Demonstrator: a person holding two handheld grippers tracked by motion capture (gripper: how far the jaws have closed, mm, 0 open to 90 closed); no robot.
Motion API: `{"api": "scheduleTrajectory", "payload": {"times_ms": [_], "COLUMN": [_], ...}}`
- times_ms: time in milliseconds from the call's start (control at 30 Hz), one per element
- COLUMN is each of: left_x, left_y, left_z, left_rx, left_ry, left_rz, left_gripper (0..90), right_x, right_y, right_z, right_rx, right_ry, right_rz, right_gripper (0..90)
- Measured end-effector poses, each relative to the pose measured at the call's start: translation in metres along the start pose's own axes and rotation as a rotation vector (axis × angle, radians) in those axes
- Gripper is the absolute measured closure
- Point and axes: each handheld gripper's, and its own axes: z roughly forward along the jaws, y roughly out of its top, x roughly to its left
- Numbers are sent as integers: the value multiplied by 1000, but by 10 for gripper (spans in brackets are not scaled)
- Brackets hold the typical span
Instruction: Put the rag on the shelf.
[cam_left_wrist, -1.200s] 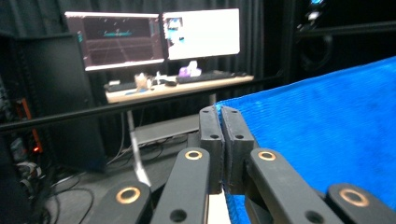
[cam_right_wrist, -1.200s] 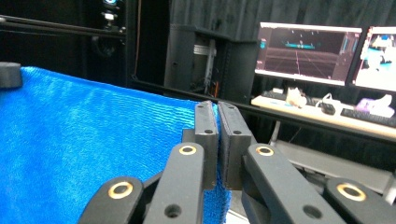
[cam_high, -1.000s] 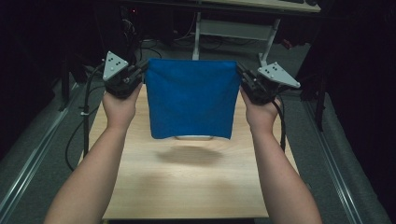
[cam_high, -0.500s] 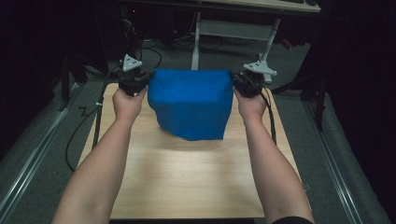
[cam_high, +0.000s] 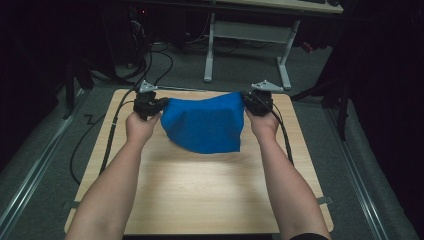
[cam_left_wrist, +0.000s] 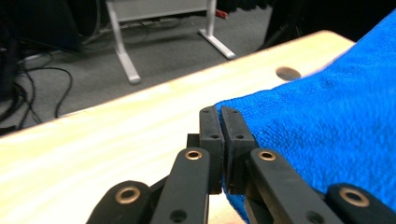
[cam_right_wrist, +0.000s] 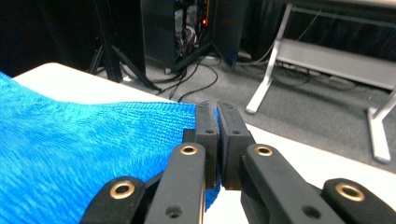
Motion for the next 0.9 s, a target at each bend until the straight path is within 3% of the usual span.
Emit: {"api": "scheduleTrajectory", "payload": {"times_ms": [33,67,100,367,567,900], "left_x": [0,0,-1,-9,-13,-16], "left_y": [-8,-8,-14,-24,-32,-48], "left_z": [4,4,7,18,31,41], "left_rx": [6,6,14,29,69,83], "left_ry": [-26,-26,-45,-90,-101,-128], "left_rz": [-26,-26,-39,-39,-57,-103], "left_gripper": [888,888,888,885,884,879], "right_x": [-1,-1,-1,-4,-3,-3], "right_y": [-12,-12,-24,-61,-75,-88], "right_z": [5,5,10,21,21,12], "right_rx": [31,31,56,115,128,130], "right_ry": [8,8,8,20,32,36], "right_rz": [12,12,18,67,93,103], "right_gripper": [887,887,887,886,883,882]}}
